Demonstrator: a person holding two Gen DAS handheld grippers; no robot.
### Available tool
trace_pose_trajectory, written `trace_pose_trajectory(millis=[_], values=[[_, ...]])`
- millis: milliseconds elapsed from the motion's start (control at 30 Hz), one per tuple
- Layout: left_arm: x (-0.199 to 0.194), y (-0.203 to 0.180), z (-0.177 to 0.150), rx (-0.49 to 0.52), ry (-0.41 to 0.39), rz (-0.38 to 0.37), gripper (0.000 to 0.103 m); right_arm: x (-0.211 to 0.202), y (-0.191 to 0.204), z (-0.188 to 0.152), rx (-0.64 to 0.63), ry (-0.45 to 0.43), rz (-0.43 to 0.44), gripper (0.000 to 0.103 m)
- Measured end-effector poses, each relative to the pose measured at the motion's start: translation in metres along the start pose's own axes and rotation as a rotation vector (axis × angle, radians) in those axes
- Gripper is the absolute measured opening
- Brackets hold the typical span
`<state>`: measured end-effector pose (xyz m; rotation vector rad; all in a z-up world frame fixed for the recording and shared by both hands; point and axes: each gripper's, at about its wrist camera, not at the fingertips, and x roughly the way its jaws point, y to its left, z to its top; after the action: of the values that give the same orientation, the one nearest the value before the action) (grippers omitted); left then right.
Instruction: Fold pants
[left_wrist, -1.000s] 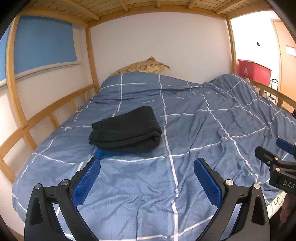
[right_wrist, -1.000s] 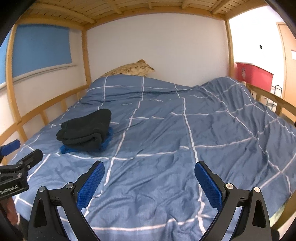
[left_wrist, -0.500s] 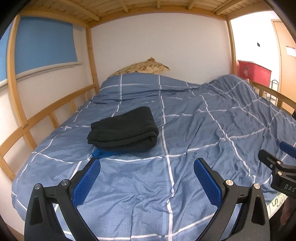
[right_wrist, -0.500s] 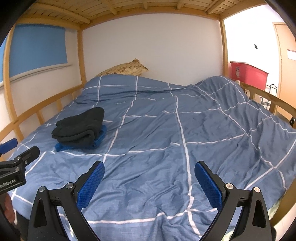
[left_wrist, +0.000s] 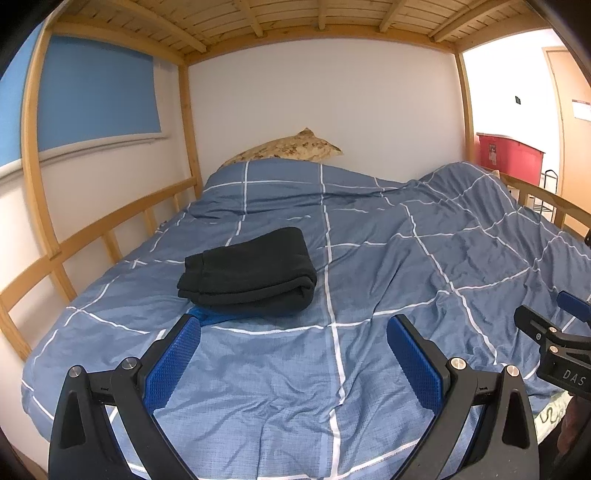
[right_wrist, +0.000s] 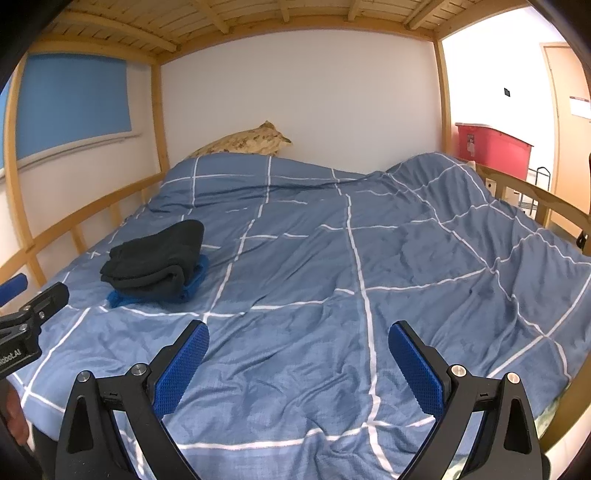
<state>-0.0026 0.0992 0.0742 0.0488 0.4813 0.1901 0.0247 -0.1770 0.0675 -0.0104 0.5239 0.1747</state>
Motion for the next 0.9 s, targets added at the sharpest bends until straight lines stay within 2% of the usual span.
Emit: trace_pose_trajectory(millis=[900], values=[[0.0058,0.0010,0.0001,0.011,0.011,-0.008,0.103,-0.0006,-0.0041,0.0039,0.005,-0.007,-0.005,0.099]])
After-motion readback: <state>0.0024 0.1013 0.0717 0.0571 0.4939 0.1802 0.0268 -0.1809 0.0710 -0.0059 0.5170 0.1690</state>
